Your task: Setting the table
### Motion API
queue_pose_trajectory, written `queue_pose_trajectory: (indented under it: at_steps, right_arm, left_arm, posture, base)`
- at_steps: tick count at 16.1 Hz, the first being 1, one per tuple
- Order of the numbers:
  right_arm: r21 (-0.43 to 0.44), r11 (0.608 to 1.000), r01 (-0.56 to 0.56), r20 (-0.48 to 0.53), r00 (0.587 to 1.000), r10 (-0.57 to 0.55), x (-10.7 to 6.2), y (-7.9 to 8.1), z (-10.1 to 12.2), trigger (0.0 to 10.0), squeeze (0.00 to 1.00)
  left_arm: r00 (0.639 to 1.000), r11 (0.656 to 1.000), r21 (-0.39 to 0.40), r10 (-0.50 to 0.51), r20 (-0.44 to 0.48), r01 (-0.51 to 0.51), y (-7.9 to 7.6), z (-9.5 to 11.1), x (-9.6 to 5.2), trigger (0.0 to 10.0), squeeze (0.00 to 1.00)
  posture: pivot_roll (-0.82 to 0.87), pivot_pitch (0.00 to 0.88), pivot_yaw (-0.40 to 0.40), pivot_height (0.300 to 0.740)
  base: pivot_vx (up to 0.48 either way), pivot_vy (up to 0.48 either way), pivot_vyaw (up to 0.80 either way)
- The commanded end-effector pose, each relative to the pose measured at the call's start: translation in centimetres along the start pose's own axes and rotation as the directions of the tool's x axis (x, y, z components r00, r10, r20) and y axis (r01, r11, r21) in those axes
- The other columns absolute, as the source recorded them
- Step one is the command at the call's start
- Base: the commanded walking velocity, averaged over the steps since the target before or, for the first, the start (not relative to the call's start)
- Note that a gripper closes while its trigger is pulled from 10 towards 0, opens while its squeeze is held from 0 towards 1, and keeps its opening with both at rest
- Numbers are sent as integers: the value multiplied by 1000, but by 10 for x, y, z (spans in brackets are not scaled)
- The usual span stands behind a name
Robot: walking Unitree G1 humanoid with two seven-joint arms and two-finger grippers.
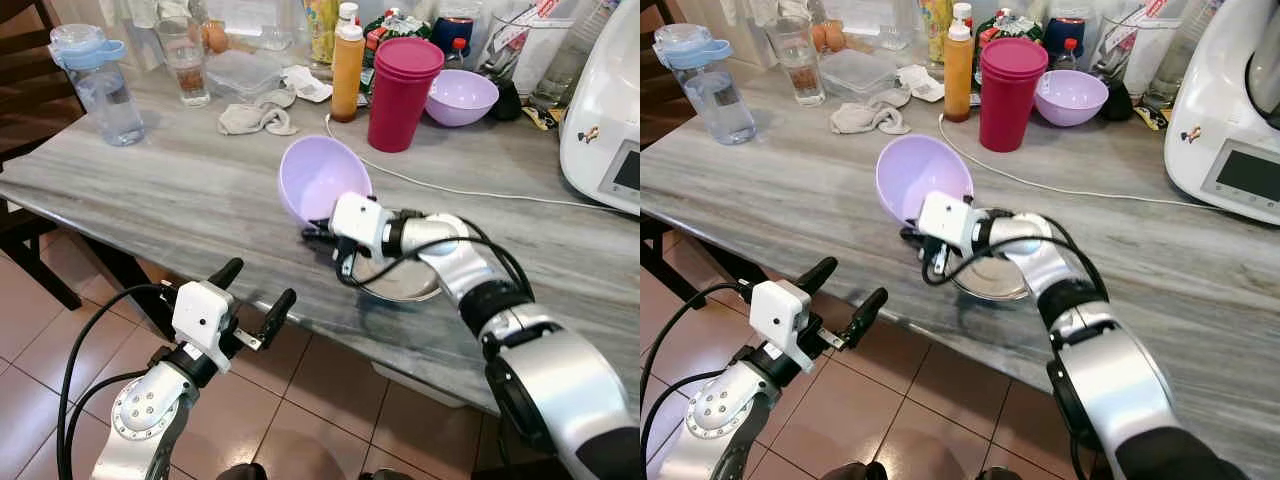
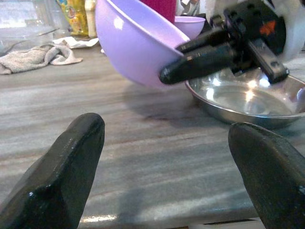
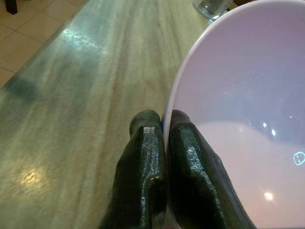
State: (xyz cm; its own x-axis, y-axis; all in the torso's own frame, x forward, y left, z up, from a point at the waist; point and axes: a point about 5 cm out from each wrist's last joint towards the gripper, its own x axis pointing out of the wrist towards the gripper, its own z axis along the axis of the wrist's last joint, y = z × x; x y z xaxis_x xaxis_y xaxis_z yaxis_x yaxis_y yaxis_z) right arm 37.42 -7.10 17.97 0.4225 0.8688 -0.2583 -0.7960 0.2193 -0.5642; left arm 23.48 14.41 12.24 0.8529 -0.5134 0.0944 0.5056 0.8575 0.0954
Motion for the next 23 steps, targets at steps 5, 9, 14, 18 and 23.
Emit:
queue_pose_trajectory:
  at_steps: [5, 9, 14, 18, 23]
  right_arm:
    - [-28, 999, -34, -7, 999, 34, 6, 1, 6, 10000, 1000]
    - [-38, 999, -15, 4, 1000, 15, 3, -3, 7, 10000, 1000]
    - [25, 994, 111, 113, 987, -113, -9, -21, 16, 10000, 1000]
    - [35, 975, 221, 211, 952, -223, -21, -25, 21, 10000, 1000]
    - [63, 888, 455, 143, 877, -459, -48, -24, 5, 10000, 1000]
  left_arm:
    - [1000, 1000, 5, 7, -26, -7, 0, -3, 1, 10000, 0]
    - [1000, 1000, 5, 7, -21, -7, 0, -2, 4, 10000, 0]
    - [998, 998, -26, -50, 37, 51, -5, 6, 13, 10000, 0]
    - [997, 997, -35, -64, 40, 66, -6, 5, 16, 10000, 0]
    - [997, 998, -37, -52, 52, 54, -1, 5, 21, 10000, 0]
  posture:
    - [-19, 134, -19, 740]
    - [-26, 128, -20, 740]
    - [-47, 114, -17, 740]
    - [-82, 105, -7, 740]
    - [-125, 103, 13, 740]
  base:
    - [0, 0, 0]
    - [0, 0, 0]
    - [0, 0, 0]
    - [0, 0, 0]
    - [0, 0, 0]
